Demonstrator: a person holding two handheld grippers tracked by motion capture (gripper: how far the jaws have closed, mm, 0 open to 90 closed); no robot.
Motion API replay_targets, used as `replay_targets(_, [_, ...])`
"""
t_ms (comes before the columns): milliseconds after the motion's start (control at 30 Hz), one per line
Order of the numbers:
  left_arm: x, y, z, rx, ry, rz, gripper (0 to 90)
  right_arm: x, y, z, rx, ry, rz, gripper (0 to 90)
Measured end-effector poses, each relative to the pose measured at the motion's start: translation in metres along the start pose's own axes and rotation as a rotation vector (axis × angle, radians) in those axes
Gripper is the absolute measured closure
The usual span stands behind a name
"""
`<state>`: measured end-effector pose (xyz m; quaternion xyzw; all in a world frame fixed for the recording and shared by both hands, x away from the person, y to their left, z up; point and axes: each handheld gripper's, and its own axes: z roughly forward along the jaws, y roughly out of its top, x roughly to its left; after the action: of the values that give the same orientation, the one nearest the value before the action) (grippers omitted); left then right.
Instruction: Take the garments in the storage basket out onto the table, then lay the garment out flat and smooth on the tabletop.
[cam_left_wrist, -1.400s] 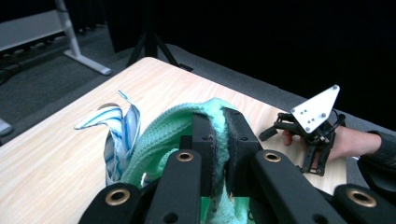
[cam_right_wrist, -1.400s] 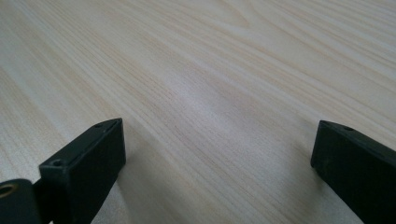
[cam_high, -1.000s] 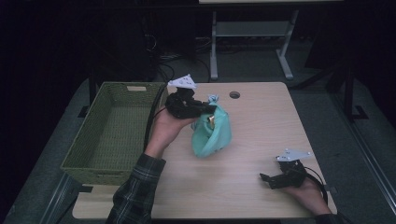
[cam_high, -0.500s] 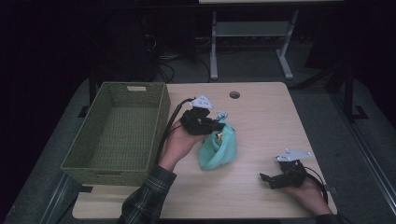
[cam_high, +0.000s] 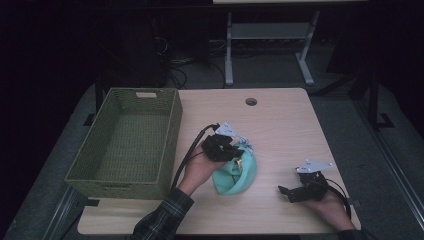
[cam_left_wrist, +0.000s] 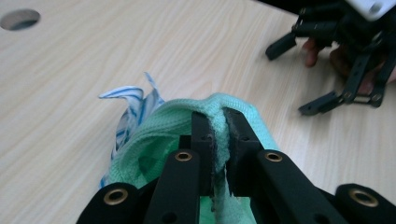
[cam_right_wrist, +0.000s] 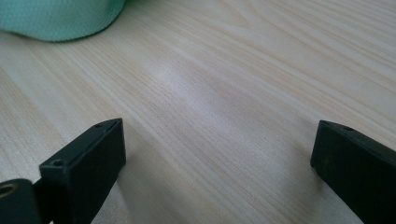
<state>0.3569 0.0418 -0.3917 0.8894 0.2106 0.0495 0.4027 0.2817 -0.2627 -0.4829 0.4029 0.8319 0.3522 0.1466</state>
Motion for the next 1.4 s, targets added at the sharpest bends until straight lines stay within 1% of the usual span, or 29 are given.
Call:
replay_targets(67, [-0.002,-0.005,0.01,0.025,-0.008,0.005,82.8,0.0,0.0,0.0,-0.001,-0.001,-0.001,2.8])
replay_targets(100, [-0.002,-0.005,0.01,0.025,-0.008,0.005,82.8,0.0,0.0,0.0,-0.001,-0.001,-0.001,2.8])
replay_targets(133, [-0.004,-0.008,0.017,0.038,-0.013,0.009,82.7,0.0,0.0,0.0,-0.001,-0.001,0.0,2.8])
replay_targets(200, [-0.006,-0.011,0.022,0.041,-0.013,0.003,82.7,0.0,0.0,0.0,-0.001,-0.001,-0.001,2.8])
replay_targets(233, [-0.006,-0.013,0.026,0.057,-0.016,0.009,82.7,0.0,0.0,0.0,-0.001,-0.001,-0.001,2.8])
replay_targets(267, [-0.007,-0.017,0.033,0.095,-0.013,0.029,82.7,0.0,0.0,0.0,-0.001,-0.001,-0.001,2.7])
replay_targets(300, [-0.007,-0.017,0.033,0.095,-0.013,0.029,82.7,0.0,0.0,0.0,-0.001,-0.001,-0.001,2.7])
replay_targets(333, [-0.008,-0.021,0.04,0.114,-0.011,0.03,82.6,0.0,0.0,0.0,-0.001,-0.001,-0.001,2.8])
replay_targets(367, [-0.008,-0.021,0.04,0.114,-0.011,0.03,82.6,0.0,0.0,0.0,-0.001,-0.001,-0.001,2.8])
replay_targets(400, [-0.008,-0.023,0.045,0.115,-0.01,0.016,82.6,0.0,0.0,0.0,0.0,-0.001,0.0,2.8])
replay_targets(433, [-0.008,-0.024,0.048,0.131,-0.009,0.03,82.6,0.0,0.0,0.0,0.0,-0.001,0.0,2.8])
replay_targets(500, [-0.008,-0.026,0.054,0.15,-0.005,0.035,82.4,0.0,0.0,0.0,0.001,0.0,0.002,2.8])
replay_targets(600, [-0.007,-0.029,0.057,0.151,-0.008,0.034,80.9,0.0,0.0,0.0,0.001,0.0,0.003,2.8])
replay_targets(633, [-0.007,-0.028,0.056,0.146,0.001,0.028,77.4,0.0,0.0,0.0,0.001,0.0,0.003,2.8])
replay_targets(667, [-0.007,-0.027,0.054,0.149,0.007,0.031,65.9,0.0,0.0,0.0,0.001,0.0,0.003,2.8])
replay_targets(700, [-0.006,-0.024,0.047,0.132,0.004,0.02,62.8,0.0,0.0,0.0,-0.001,0.0,-0.001,2.8])
replay_targets(733, [-0.006,-0.024,0.047,0.132,0.004,0.02,59.8,0.0,0.0,0.0,0.0,-0.001,0.002,2.8])
replay_targets(767, [-0.005,-0.021,0.037,0.102,0.004,0.002,56.0,0.0,0.0,0.0,0.001,-0.001,0.001,2.8])
replay_targets(867, [-0.005,-0.019,0.022,0.087,0.006,0.0,48.7,0.0,0.0,0.0,0.001,-0.001,0.002,2.8])
replay_targets(967, [-0.004,-0.021,0.006,0.065,-0.005,-0.024,46.1,0.0,0.0,0.0,-0.001,-0.001,0.0,2.8])
replay_targets(1000, [-0.003,-0.023,0.001,0.056,-0.015,-0.039,46.0,0.0,0.0,0.0,0.0,-0.001,0.0,2.8])
replay_targets(1067, [-0.002,-0.026,-0.004,0.051,-0.019,-0.036,46.3,0.0,0.0,0.0,-0.001,-0.001,0.0,2.8])
replay_targets(1100, [-0.003,-0.029,-0.008,0.036,-0.016,-0.05,47.8,0.0,0.0,0.0,-0.001,-0.001,0.0,2.8])
replay_targets(1133, [-0.002,-0.032,-0.012,0.04,-0.01,-0.039,47.8,0.0,0.0,0.0,-0.002,-0.001,-0.003,2.8])
replay_targets(1200, [-0.003,-0.039,-0.019,0.038,-0.001,-0.048,51.1,0.0,0.0,0.0,-0.001,-0.001,-0.002,2.8])
replay_targets(1267, [-0.004,-0.047,-0.025,0.035,0.005,-0.059,57.1,0.0,0.0,0.0,-0.002,0.0,-0.001,2.8])
replay_targets(1300, [-0.006,-0.053,-0.029,0.043,0.012,-0.059,64.4,0.0,0.0,0.0,-0.002,0.0,-0.001,2.8])
replay_targets(1367, [-0.009,-0.059,-0.031,0.058,0.015,-0.056,69.7,0.0,0.0,0.0,-0.002,-0.001,-0.003,2.8])
replay_targets(1400, [-0.011,-0.062,-0.031,0.062,0.025,-0.053,72.9,0.0,0.0,0.0,-0.003,-0.001,-0.003,2.8])
